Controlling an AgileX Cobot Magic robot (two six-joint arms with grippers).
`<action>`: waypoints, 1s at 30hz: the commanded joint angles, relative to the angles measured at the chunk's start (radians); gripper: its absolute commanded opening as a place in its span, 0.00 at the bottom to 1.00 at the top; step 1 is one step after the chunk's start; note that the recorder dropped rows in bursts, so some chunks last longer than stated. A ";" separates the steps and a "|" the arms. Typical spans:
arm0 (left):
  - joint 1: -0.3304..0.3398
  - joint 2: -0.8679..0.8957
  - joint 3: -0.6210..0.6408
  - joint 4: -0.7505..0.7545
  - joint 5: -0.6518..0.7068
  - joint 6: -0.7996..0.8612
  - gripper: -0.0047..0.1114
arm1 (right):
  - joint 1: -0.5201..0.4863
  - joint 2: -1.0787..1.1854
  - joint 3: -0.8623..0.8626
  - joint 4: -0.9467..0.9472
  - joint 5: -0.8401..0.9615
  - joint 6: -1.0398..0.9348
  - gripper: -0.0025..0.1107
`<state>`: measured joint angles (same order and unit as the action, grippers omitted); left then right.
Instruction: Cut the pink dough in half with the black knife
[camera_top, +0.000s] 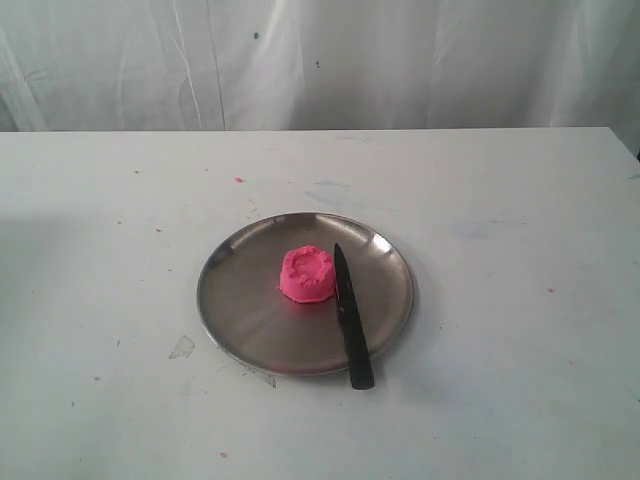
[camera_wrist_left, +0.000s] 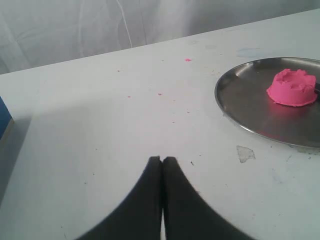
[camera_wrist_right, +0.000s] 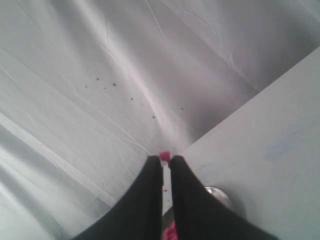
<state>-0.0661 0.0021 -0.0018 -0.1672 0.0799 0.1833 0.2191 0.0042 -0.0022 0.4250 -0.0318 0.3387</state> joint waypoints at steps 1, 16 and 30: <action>0.004 -0.002 0.002 -0.010 -0.003 0.000 0.04 | 0.001 -0.004 0.002 -0.002 0.039 0.005 0.08; 0.004 -0.002 0.002 -0.010 -0.003 0.000 0.04 | 0.001 -0.004 -0.111 0.004 0.257 -0.083 0.08; 0.004 -0.002 0.002 -0.010 -0.003 0.000 0.04 | 0.033 0.270 -0.545 0.119 0.682 -0.738 0.08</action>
<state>-0.0661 0.0021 -0.0018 -0.1672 0.0799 0.1833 0.2285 0.1695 -0.4894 0.5175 0.5454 -0.2928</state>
